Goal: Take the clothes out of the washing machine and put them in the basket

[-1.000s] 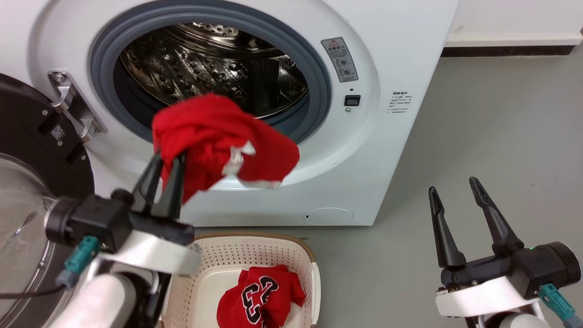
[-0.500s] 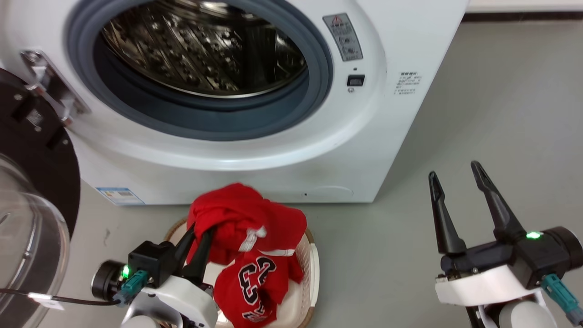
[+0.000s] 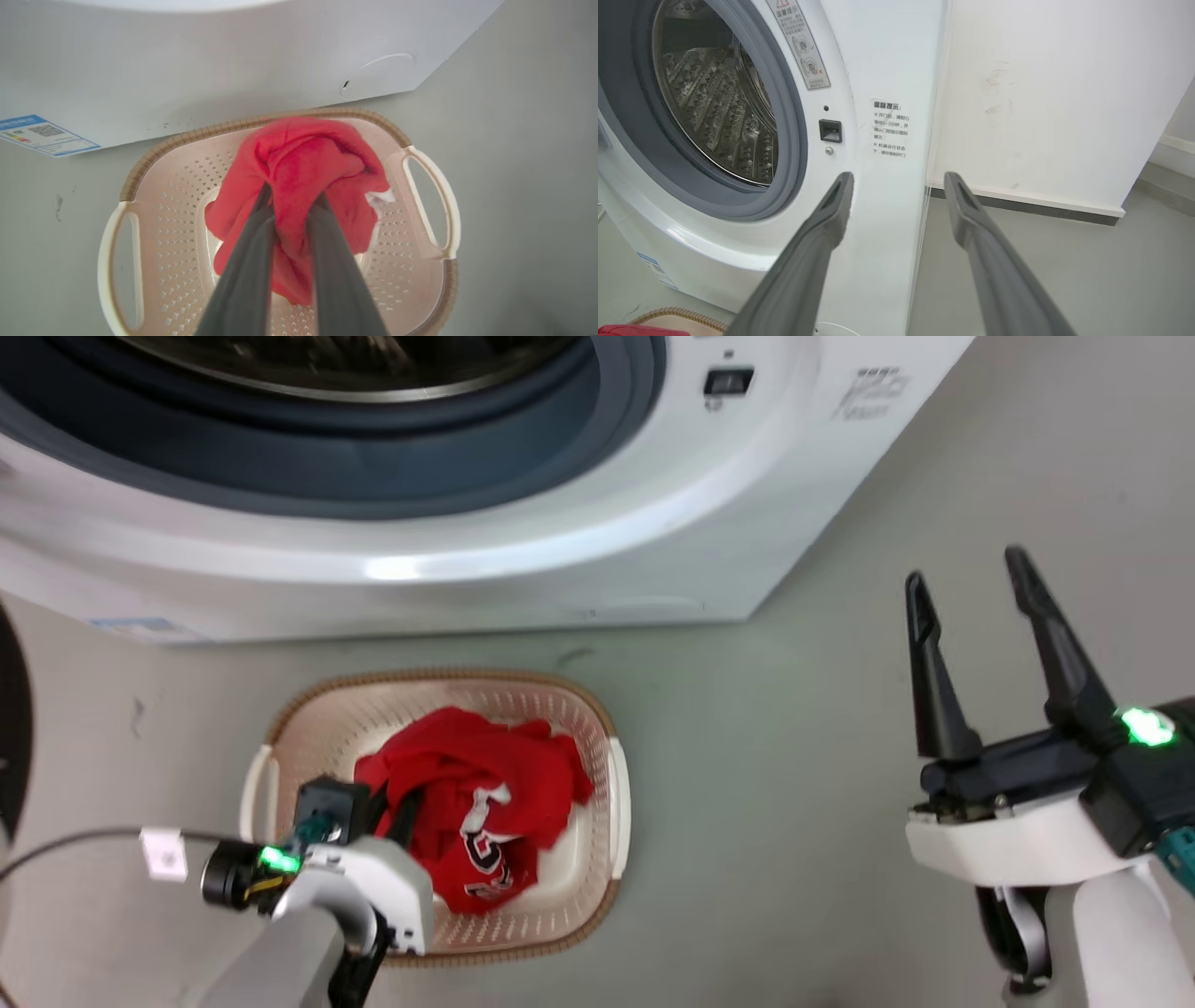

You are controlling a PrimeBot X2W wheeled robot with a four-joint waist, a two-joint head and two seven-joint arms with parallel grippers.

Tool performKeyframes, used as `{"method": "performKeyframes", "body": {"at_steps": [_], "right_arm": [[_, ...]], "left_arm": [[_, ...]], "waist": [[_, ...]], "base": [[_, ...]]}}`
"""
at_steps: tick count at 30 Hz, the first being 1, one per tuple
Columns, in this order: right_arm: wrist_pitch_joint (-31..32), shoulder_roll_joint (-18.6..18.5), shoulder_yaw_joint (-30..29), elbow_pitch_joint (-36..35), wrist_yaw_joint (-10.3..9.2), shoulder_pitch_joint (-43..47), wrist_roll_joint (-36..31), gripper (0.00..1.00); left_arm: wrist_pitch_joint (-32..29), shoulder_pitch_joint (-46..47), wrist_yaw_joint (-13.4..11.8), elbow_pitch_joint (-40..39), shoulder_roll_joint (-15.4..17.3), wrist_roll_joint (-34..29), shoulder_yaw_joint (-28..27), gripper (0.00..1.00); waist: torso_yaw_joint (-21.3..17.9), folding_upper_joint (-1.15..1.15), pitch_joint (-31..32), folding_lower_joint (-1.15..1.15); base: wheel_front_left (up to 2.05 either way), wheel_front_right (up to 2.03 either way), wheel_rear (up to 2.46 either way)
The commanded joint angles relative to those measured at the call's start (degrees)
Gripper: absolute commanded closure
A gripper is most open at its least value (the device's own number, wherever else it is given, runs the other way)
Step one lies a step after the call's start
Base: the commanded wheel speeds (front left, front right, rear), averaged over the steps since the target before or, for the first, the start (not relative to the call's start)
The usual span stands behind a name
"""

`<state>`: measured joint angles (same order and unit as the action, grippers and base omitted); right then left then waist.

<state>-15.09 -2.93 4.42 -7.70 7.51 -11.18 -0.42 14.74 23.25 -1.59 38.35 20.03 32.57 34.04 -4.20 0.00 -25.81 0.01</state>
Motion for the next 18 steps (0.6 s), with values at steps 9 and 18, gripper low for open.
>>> {"method": "performKeyframes", "body": {"at_steps": [9, 18], "right_arm": [[-0.11, 0.1, -0.3, -2.12, -0.05, -6.39, 0.21, 0.0], [-0.11, 0.1, -1.43, -3.03, -0.05, -8.77, 0.81, 0.0]], "left_arm": [[-0.26, 15.1, 4.53, 20.21, -5.01, -4.49, 3.86, 1.0], [-4.64, 22.87, 6.35, 32.31, -8.44, -6.15, 6.8, 1.0]], "waist": [[-2.35, 0.0, -14.68, -0.01], [-2.98, 0.0, -20.11, -0.01]], "base": [[0.0, 0.0, 0.0], [0.0, 0.0, 0.0]]}}
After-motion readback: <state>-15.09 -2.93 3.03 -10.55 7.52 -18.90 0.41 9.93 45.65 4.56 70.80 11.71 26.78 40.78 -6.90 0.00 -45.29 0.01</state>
